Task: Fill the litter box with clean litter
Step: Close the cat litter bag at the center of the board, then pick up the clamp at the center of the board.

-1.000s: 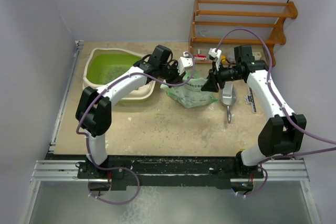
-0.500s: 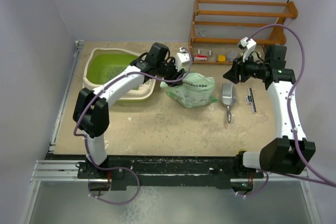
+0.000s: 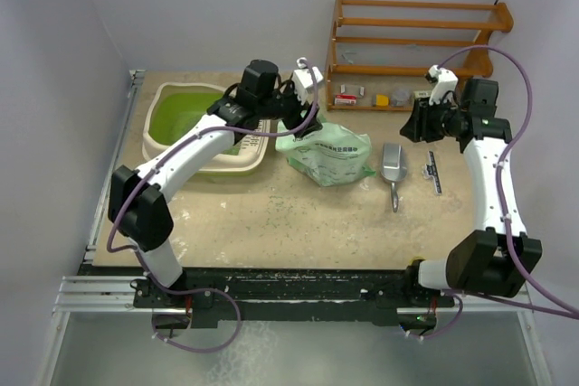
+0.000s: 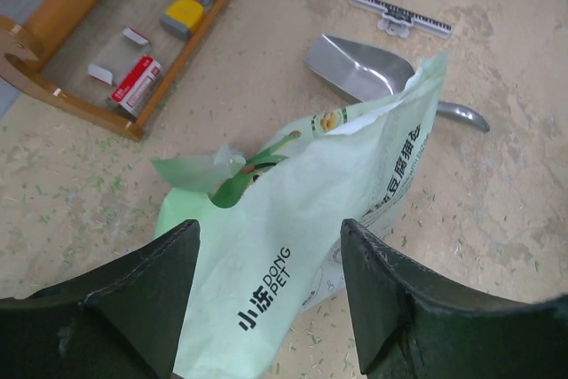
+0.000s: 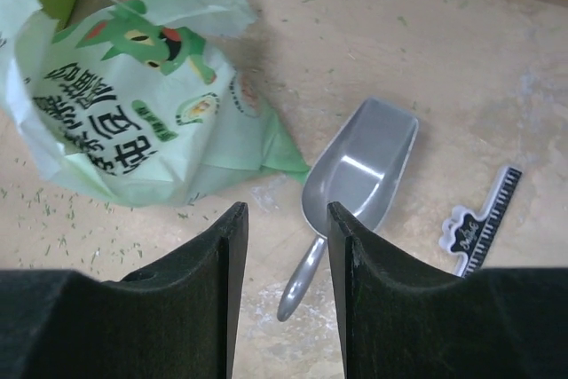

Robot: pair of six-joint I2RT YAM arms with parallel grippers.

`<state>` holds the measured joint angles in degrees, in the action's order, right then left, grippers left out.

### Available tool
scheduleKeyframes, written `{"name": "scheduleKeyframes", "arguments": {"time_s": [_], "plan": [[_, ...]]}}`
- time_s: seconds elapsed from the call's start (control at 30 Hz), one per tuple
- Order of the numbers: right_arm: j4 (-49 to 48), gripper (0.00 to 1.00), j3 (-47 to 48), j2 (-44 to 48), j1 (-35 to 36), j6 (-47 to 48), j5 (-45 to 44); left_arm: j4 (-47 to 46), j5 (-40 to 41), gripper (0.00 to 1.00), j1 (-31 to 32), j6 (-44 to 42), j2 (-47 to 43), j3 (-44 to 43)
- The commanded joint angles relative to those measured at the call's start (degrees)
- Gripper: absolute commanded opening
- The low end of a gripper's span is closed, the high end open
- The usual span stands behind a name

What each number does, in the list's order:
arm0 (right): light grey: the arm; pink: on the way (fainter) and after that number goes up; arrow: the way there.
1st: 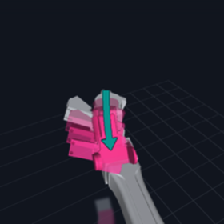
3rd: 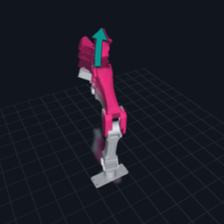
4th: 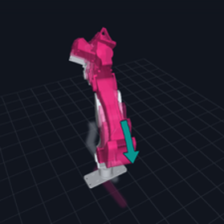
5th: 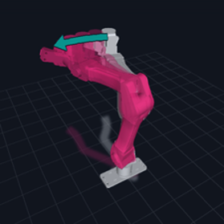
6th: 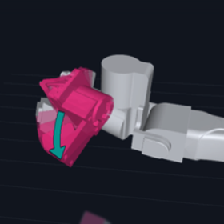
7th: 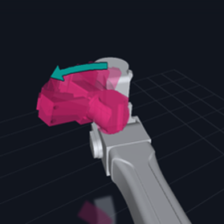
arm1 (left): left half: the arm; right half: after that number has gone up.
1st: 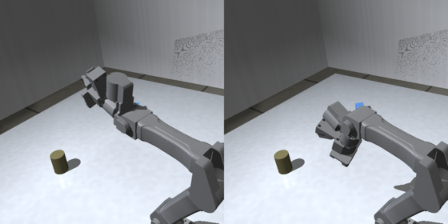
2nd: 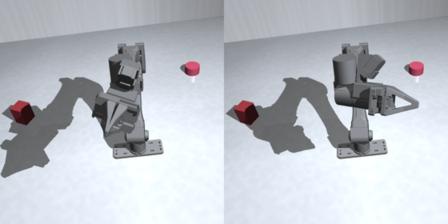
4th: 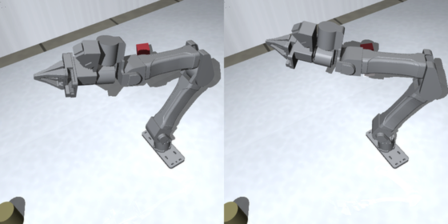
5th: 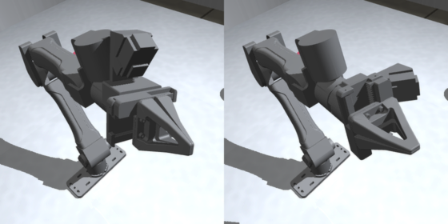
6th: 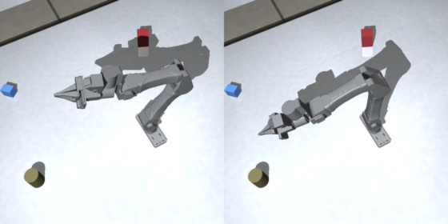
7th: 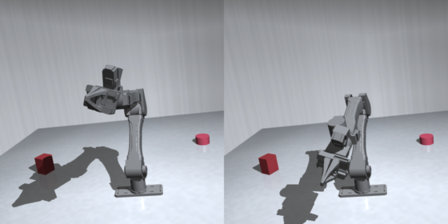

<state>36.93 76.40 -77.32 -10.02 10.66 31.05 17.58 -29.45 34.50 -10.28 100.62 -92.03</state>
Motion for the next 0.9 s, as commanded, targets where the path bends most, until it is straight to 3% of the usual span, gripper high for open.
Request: {"name": "scheduleKeyframes", "arguments": {"time_s": [0.0, 0.2, 0.37, 0.87], "plan": [[-0.62, 0.43, 1.42, -0.40, -3.20, -4.18, -4.26, -7.39, 2.36, 0.62, -0.34, 3.78, -6.78, 1.13], [2.28, 0.41, 2.42, -3.91, -10.97, -0.42, -10.15, -10.87, 3.48, 0.61, -0.22, 9.34, -12.70, 4.82], [2.45, 0.41, -1.29, -5.12, -15.03, 5.26, -13.10, -7.84, 5.06, 0.58, 0.01, 13.48, -16.46, 8.35], [4.19, 0.49, -9.10, -13.19, -16.08, 12.78, -16.45, -5.37, 5.48, 0.55, 0.03, 19.45, -24.94, 18.53]]}}
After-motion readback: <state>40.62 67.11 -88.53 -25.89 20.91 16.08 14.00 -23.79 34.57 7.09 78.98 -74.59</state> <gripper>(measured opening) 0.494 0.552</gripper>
